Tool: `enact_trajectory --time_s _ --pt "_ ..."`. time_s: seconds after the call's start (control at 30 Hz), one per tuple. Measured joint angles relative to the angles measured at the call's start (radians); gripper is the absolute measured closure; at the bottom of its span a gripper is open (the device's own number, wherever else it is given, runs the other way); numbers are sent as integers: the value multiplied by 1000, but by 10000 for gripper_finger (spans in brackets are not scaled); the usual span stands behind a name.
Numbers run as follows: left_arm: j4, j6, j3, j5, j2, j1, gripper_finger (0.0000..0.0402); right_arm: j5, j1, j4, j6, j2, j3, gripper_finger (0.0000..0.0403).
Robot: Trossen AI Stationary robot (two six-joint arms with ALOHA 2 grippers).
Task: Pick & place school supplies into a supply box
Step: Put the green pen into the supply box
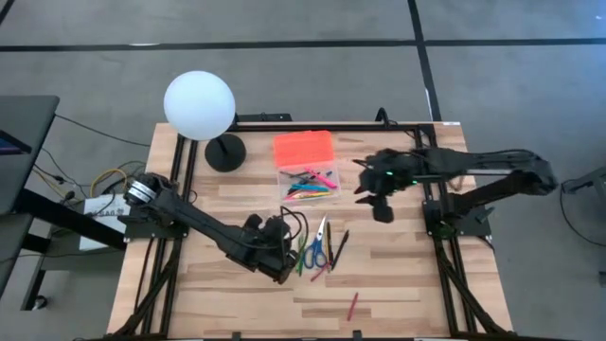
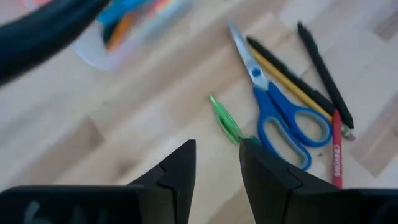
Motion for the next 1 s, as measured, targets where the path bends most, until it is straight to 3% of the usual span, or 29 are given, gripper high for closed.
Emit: enact_trajectory --time_s 0.2,0.37,0.73,1.0 --pt "25 -198 0 230 74 85 283 41 44 -8 76 -159 -74 285" --pt "88 -193 -1 365 122 142 277 52 80 -11 143 -254 -125 285" --pt "195 -145 1 310 135 188 218 157 199 -71 196 -338 -142 285" --pt "309 -103 1 381 206 216 192 179 229 -86 192 -336 -142 285"
